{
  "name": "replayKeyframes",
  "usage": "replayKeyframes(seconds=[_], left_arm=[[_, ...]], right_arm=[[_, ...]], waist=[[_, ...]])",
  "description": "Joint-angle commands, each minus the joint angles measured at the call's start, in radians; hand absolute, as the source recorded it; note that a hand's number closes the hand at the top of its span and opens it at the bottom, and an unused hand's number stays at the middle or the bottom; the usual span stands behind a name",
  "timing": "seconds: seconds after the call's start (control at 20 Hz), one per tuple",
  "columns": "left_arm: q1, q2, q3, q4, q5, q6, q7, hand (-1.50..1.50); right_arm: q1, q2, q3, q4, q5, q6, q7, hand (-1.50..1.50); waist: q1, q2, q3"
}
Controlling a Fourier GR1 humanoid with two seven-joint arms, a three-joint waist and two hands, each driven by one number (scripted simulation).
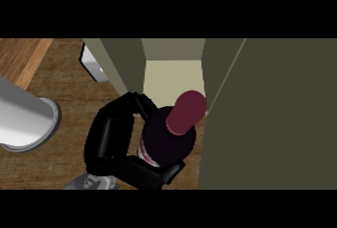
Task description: Pick up the wine, place it into the cabinet and close the cabinet
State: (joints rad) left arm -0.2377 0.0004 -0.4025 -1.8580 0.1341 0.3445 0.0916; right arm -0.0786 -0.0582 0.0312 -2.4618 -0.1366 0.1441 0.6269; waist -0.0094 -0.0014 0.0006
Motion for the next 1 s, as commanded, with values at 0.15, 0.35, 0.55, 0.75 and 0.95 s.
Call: replayKeyframes(seconds=[0.15,0.35,0.55,0.75,0.95], left_arm=[[-0.186,0.000,-0.042,0.100,-0.030,0.167,0.044,1.50],[-0.227,0.000,-0.029,0.155,-0.012,0.201,0.024,1.50],[-0.300,0.000,-0.039,0.212,-0.010,0.264,0.028,1.50],[-0.399,0.000,-0.048,0.344,-0.021,0.322,-0.012,1.50],[-0.374,0.000,-0.085,0.397,0.050,0.370,-0.113,1.50]], right_arm=[[0.011,-0.036,-0.072,-0.171,-0.174,-0.003,0.132,-1.50],[0.110,-0.004,-0.063,-0.112,-0.128,0.057,-0.016,-1.50],[0.031,0.002,-0.031,-0.125,-0.119,0.020,0.055,-1.50],[0.008,-0.001,-0.010,-0.116,-0.100,0.019,0.074,-1.50],[0.087,0.007,-0.019,-0.138,-0.113,0.049,0.030,-1.50]], waist=[[-0.007,-0.001,0.000],[-0.002,0.000,0.000],[-0.003,0.000,0.000],[-0.008,0.001,-0.001],[-0.015,0.002,-0.001]])
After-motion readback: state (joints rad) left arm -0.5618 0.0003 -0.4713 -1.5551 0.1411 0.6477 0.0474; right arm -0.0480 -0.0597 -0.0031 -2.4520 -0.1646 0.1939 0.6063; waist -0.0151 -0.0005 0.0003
